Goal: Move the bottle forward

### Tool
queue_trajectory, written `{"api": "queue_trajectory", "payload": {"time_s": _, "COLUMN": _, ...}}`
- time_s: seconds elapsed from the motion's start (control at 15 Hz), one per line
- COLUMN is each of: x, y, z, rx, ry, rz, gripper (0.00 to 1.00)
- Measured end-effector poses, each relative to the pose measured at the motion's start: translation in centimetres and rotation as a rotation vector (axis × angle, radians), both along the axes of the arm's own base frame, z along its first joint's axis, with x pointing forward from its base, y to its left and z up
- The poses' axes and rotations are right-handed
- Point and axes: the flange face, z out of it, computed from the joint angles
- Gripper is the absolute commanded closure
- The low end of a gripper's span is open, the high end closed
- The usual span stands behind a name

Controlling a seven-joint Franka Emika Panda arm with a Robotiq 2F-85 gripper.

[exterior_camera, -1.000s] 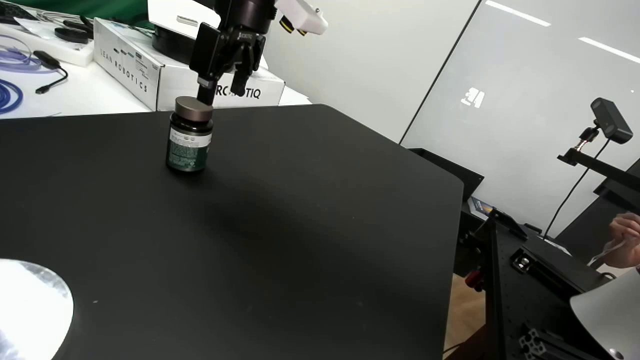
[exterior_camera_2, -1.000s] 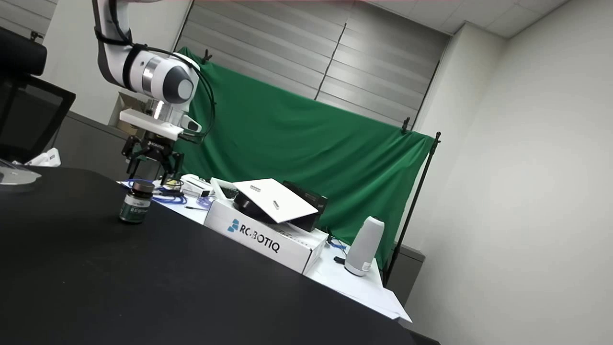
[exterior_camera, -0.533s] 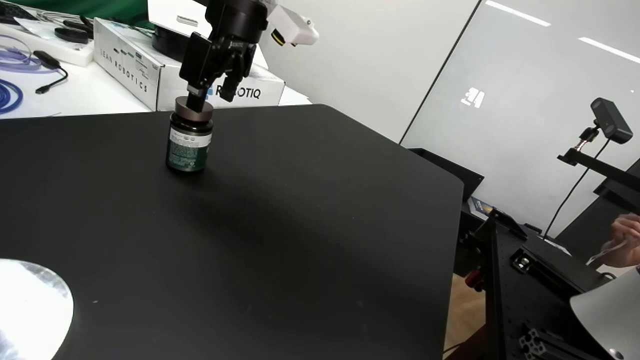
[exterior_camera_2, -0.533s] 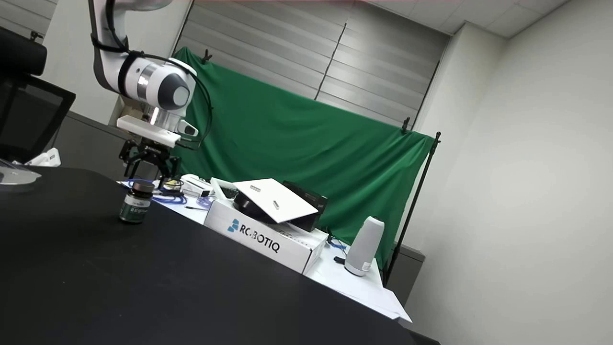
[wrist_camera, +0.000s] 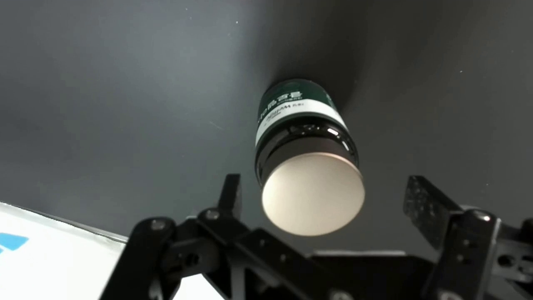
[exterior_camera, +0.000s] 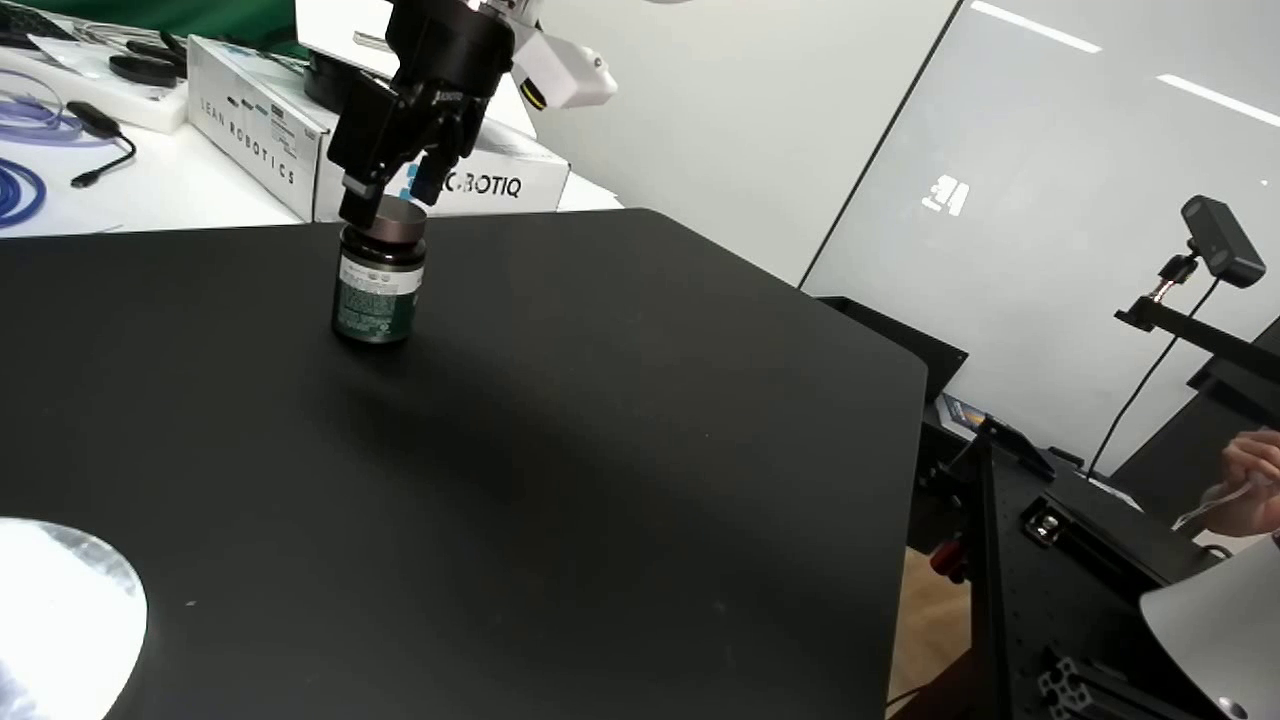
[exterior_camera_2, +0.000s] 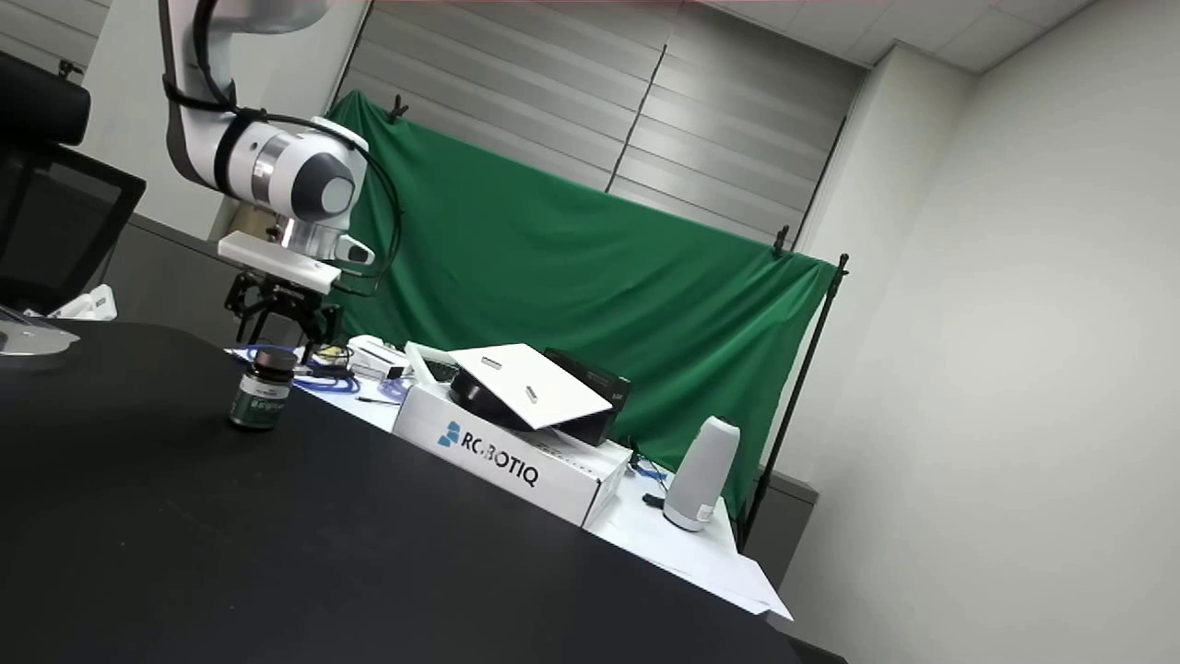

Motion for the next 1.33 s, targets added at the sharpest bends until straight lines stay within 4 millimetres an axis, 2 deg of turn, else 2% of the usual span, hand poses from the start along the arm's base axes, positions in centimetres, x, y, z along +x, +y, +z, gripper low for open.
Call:
{"api": "queue_trajectory", "payload": {"time_s": 0.13, "x": 0.1, "y": 0.1, "z": -0.2, "rx": 0.004, "ry": -0.012, "rz": 0.003, "gripper": 0.30}}
{"api": "queue_trajectory", "payload": {"time_s": 0.47, "x": 0.5, "y": 0.1, "z": 0.0, "rx": 0.015, "ry": -0.056, "rz": 0.003, "gripper": 0.65}}
{"api": "queue_trajectory", "payload": {"time_s": 0.8, "x": 0.5, "y": -0.1, "z": 0.0, "rx": 0.011, "ry": -0.044, "rz": -0.003, "gripper": 0.65}}
{"api": "queue_trajectory", "payload": {"time_s": 1.0, "x": 0.8, "y": -1.0, "z": 0.7, "rx": -0.012, "ry": -0.011, "rz": -0.017, "gripper": 0.65}}
{"api": "queue_trajectory", "payload": {"time_s": 1.13, "x": 1.2, "y": -1.8, "z": 2.0, "rx": -0.028, "ry": -0.004, "rz": -0.029, "gripper": 0.65}}
{"api": "queue_trajectory", "payload": {"time_s": 1.33, "x": 1.7, "y": -3.1, "z": 5.3, "rx": -0.045, "ry": -0.020, "rz": -0.046, "gripper": 0.65}}
